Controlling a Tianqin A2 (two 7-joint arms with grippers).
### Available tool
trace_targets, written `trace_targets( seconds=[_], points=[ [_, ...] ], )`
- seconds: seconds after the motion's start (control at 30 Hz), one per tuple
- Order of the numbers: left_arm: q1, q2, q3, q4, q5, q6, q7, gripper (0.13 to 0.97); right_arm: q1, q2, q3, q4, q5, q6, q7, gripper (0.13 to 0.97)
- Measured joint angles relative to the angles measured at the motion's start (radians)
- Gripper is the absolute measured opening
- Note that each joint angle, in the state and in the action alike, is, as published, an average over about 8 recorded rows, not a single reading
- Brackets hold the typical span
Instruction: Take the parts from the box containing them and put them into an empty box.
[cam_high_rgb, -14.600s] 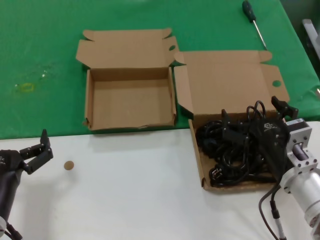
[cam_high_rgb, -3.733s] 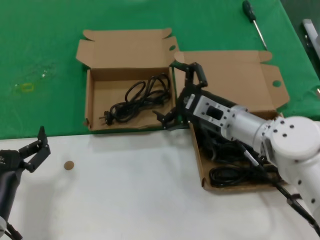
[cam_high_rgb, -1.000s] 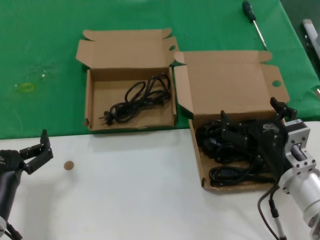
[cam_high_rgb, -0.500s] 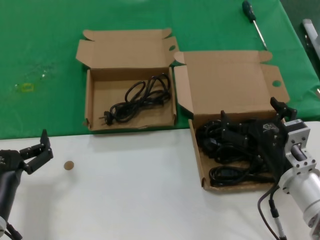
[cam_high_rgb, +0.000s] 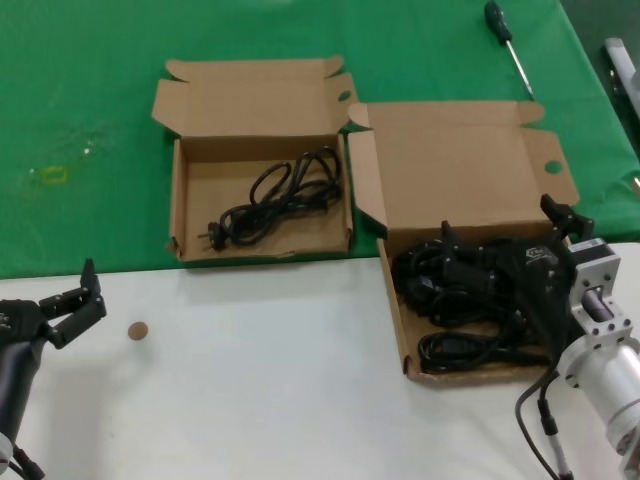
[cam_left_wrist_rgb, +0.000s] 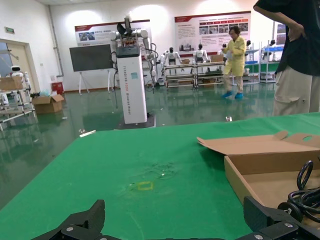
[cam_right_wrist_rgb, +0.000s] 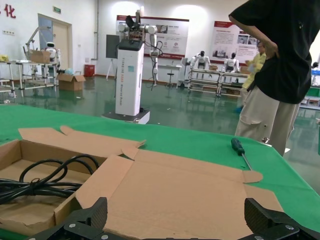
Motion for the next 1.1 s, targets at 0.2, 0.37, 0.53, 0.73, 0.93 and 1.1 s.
trace_targets(
  seconds=[0.2, 0.37, 0.53, 0.73, 0.93, 1.1],
  points=[
    [0.0, 0.0, 0.0, 0.0, 0.0, 0.0, 0.0, 0.966, 0.0, 0.0, 0.0, 0.0, 0.0, 0.0, 0.0, 0.966],
    [0.0, 0.0, 0.0, 0.0, 0.0, 0.0, 0.0, 0.966, 0.0, 0.0, 0.0, 0.0, 0.0, 0.0, 0.0, 0.966],
    [0.0, 0.0, 0.0, 0.0, 0.0, 0.0, 0.0, 0.966, 0.0, 0.0, 0.0, 0.0, 0.0, 0.0, 0.0, 0.966],
    [0.0, 0.0, 0.0, 0.0, 0.0, 0.0, 0.0, 0.966, 0.0, 0.0, 0.0, 0.0, 0.0, 0.0, 0.0, 0.966],
    [0.0, 0.0, 0.0, 0.0, 0.0, 0.0, 0.0, 0.966, 0.0, 0.0, 0.0, 0.0, 0.0, 0.0, 0.0, 0.966],
    [0.0, 0.0, 0.0, 0.0, 0.0, 0.0, 0.0, 0.966, 0.0, 0.0, 0.0, 0.0, 0.0, 0.0, 0.0, 0.966]
  ],
)
